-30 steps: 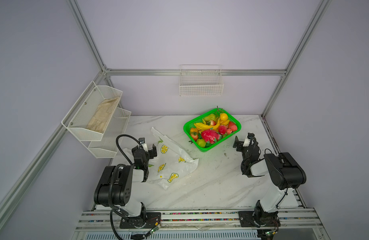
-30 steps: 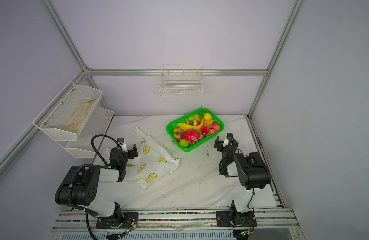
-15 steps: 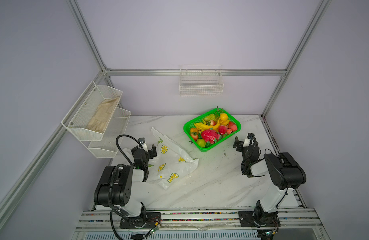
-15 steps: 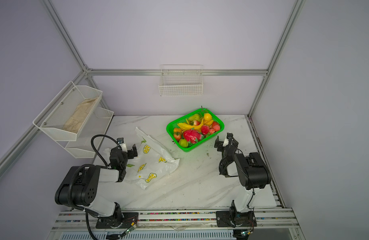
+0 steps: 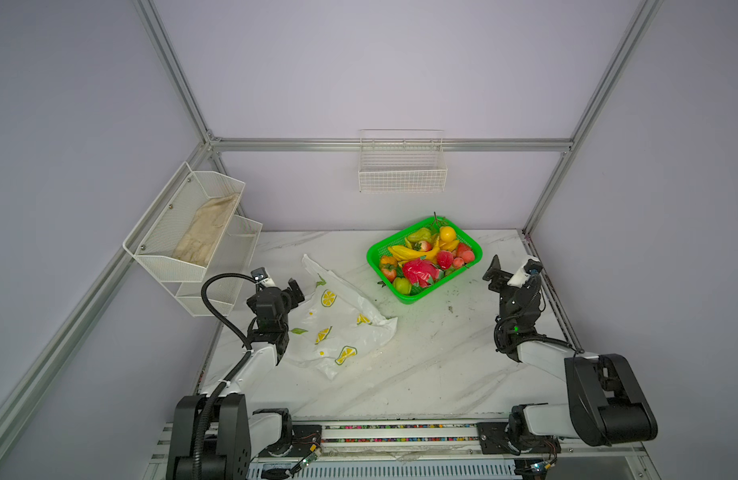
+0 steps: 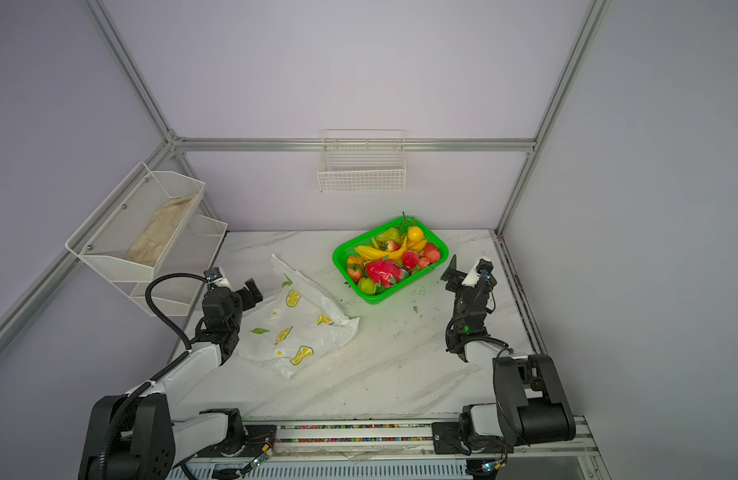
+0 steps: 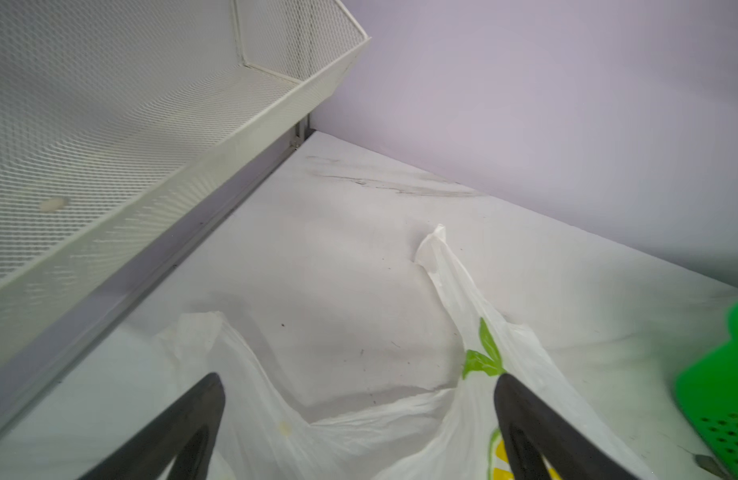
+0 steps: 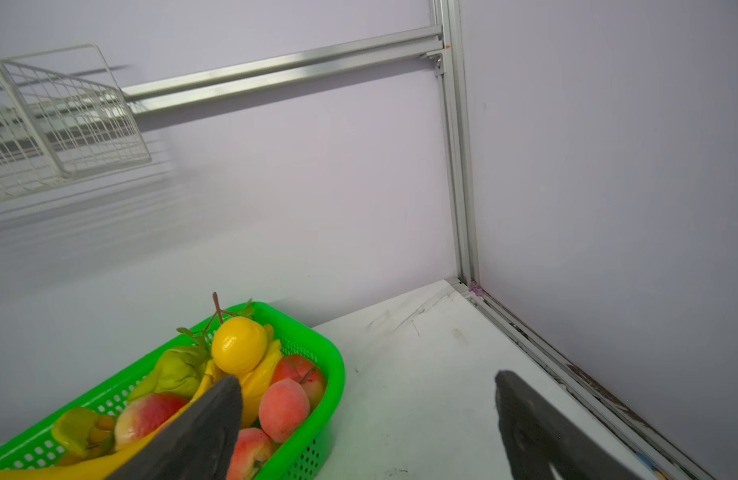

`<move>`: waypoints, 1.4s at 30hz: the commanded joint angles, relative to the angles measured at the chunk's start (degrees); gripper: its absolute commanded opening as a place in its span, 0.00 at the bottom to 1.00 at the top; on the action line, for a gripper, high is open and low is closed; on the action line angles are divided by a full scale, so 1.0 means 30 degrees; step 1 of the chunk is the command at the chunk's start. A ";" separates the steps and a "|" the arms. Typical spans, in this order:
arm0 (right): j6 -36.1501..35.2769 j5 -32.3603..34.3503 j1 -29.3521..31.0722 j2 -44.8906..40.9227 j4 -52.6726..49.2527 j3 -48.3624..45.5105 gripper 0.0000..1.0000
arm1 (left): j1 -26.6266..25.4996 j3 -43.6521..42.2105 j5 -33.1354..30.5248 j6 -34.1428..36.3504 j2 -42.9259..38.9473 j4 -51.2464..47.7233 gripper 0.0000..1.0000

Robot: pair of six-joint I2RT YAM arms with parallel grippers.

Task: Place the fake fruits into the plastic bag and tie a complex knot
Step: 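Lift the white bag's handle with left gripper while right nears basket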

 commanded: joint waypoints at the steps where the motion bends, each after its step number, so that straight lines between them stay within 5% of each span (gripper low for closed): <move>1: 0.2705 -0.3014 0.0329 -0.0600 -0.2765 0.0882 0.95 | -0.0207 0.2085 0.4472 -0.2620 -0.0462 -0.2132 1.00; 4: 0.2961 -0.3145 0.2483 -0.0871 -0.5723 0.2406 0.94 | -0.1284 0.2952 0.5269 -0.3086 -0.0860 -0.4071 1.00; 9: 0.2460 -0.2481 0.6834 -0.0662 -1.0262 0.4496 0.94 | -0.4116 0.4347 0.3375 -0.2545 -0.1649 -0.8176 1.00; 14: 0.2473 -0.2685 0.9071 0.0081 -1.1538 0.5130 0.94 | -0.3478 0.4575 0.1532 -0.2528 -0.0706 -0.8614 1.00; 18: 0.2296 -0.3483 0.9382 0.0697 -1.1459 0.5566 0.94 | -0.1926 0.5491 0.5060 -0.3695 0.2289 -0.5729 1.00; 27: 0.2261 -0.3558 0.9444 -0.0050 -1.1615 0.5099 0.94 | -0.1236 1.3395 0.4602 -0.2975 1.1558 -0.8218 0.93; 35: 0.1972 -0.3173 0.9470 -0.0634 -1.2173 0.4723 0.95 | -0.1168 1.8253 0.6189 -0.2566 1.6704 -0.8756 0.81; 42: 0.1939 -0.3004 0.9458 -0.0471 -1.1994 0.4612 0.96 | -0.1170 1.9531 0.7014 -0.2002 1.7774 -0.8795 0.45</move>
